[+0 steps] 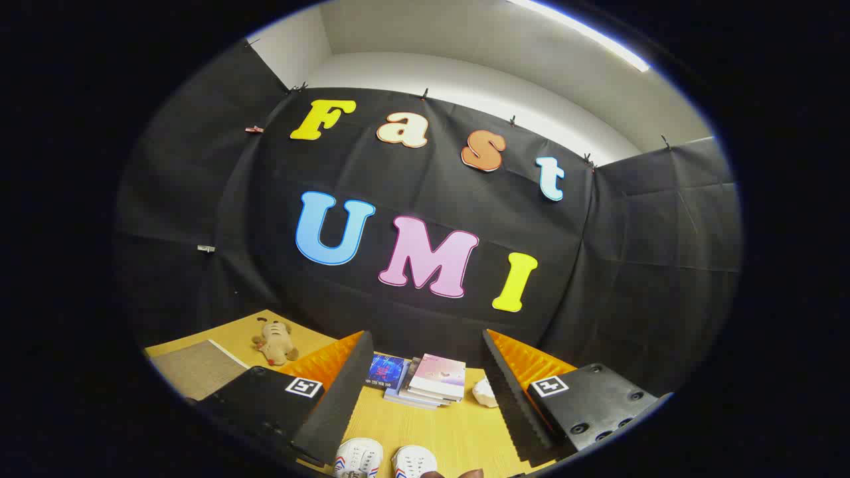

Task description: Open the storage box then place both shoes into the box .Put the left shoe in first, then the right shoe, with the right side of both shoes facing outward in a uniform manner.

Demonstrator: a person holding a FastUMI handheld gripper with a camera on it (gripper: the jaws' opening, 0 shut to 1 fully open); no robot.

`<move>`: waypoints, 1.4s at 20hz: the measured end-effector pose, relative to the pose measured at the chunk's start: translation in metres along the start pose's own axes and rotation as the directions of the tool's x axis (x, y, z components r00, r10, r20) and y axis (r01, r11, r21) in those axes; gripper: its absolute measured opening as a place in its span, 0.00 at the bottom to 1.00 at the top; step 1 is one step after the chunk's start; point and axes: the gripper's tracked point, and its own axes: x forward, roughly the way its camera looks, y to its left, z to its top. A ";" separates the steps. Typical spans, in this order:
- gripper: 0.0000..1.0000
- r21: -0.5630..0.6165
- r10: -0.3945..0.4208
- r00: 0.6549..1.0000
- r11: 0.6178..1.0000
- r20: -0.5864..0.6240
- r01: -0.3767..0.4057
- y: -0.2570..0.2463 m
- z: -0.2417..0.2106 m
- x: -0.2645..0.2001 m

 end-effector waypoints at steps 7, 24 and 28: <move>0.98 -0.020 -0.013 1.000 1.000 -0.002 0.013 -0.003 0.001 -0.003; 0.98 0.004 0.068 0.998 0.998 -0.006 -0.068 0.027 -0.001 0.004; 0.98 0.035 0.201 0.978 0.979 -0.051 -0.199 0.056 -0.012 0.004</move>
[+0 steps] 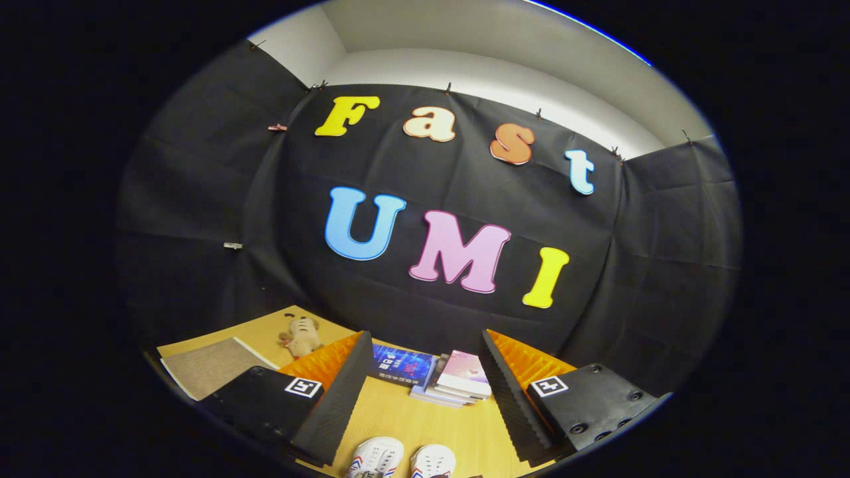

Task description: Open the storage box then place both shoes into the box .Put the left shoe in first, then the right shoe, with the right side of both shoes facing outward in a uniform manner.

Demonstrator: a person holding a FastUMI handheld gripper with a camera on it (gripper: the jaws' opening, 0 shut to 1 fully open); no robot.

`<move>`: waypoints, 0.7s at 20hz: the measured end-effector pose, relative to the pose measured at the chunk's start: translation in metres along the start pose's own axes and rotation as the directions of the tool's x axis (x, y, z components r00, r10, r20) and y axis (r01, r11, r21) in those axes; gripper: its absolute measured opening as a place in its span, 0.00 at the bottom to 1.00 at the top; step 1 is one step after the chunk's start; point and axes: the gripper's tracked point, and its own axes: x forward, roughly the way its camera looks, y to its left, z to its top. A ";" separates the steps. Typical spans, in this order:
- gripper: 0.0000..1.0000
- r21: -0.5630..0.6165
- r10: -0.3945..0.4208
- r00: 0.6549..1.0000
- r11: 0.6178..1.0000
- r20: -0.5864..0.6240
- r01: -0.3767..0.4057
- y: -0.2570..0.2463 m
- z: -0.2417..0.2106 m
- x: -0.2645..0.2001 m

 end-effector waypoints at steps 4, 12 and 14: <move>0.98 0.126 0.221 0.974 0.969 -0.043 -0.214 0.045 -0.012 0.002; 0.99 0.496 0.660 0.751 0.665 -0.041 -0.558 0.129 -0.030 -0.013; 0.99 0.582 0.723 0.689 0.582 -0.050 -0.568 0.140 -0.040 -0.009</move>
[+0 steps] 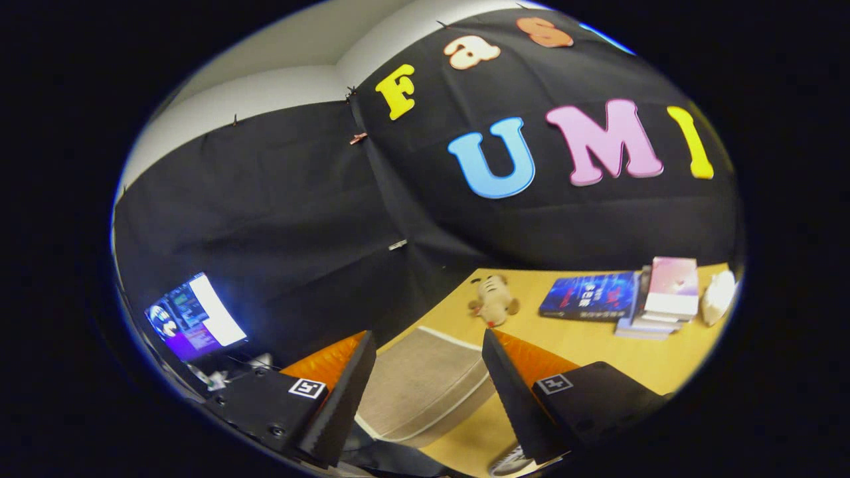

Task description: Open the storage box then place both shoes into the box .Put the left shoe in first, then the right shoe, with the right side of both shoes facing outward in a uniform manner.

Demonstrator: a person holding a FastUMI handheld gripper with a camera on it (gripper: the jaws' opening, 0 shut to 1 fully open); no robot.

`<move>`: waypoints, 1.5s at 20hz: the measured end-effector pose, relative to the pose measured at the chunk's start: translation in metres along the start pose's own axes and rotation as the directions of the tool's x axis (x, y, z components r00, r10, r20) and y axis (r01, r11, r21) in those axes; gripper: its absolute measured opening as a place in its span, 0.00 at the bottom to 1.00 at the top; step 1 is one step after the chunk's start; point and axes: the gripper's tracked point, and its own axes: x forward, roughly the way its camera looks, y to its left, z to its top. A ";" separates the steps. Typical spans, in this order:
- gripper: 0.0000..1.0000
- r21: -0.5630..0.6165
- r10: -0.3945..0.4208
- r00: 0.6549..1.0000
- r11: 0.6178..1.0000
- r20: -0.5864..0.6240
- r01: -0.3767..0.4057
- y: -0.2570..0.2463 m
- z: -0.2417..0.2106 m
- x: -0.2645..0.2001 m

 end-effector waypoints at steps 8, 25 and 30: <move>0.98 0.431 0.302 0.936 0.880 -0.180 -0.201 -0.009 -0.081 0.022; 0.96 0.868 0.544 0.838 0.435 -0.041 -0.239 -0.043 -0.178 0.062; 0.81 0.904 0.558 0.830 0.353 0.002 -0.239 -0.047 -0.184 0.068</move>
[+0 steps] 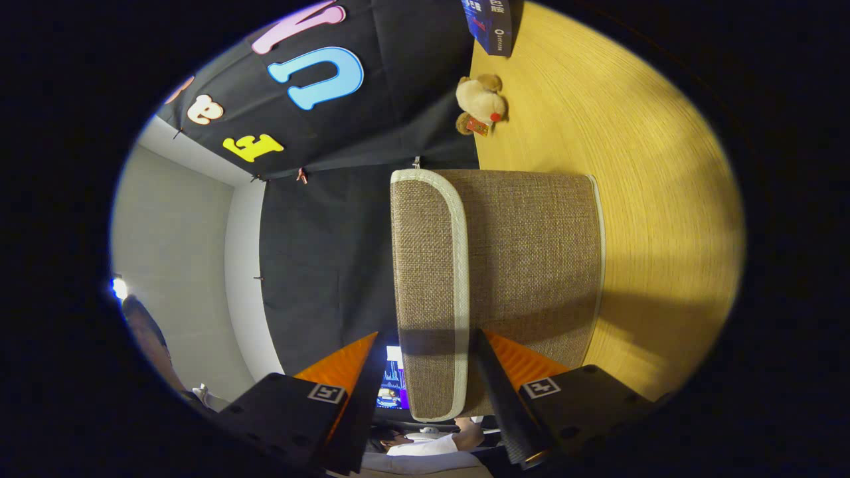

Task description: Open the storage box then place both shoes into the box .Put the left shoe in first, then the right shoe, with the right side of both shoes facing outward in a uniform manner.

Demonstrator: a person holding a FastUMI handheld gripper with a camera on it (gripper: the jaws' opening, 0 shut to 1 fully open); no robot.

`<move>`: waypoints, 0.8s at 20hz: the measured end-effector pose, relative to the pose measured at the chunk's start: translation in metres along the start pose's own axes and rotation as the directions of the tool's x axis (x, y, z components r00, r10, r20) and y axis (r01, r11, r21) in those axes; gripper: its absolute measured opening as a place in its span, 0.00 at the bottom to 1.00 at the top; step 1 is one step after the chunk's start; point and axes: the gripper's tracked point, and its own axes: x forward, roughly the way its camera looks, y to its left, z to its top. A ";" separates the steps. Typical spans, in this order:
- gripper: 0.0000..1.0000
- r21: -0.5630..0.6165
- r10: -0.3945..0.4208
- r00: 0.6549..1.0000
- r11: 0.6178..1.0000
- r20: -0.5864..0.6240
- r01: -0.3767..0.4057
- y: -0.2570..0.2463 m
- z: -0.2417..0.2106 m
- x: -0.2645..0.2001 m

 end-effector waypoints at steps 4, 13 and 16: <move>0.15 -0.020 0.011 0.999 1.000 0.043 -0.011 -0.003 0.003 -0.001; 0.05 -0.130 0.100 0.991 0.988 0.094 -0.088 0.077 -0.003 0.008; 0.05 -0.174 0.093 0.989 0.982 0.111 -0.073 0.099 -0.001 0.019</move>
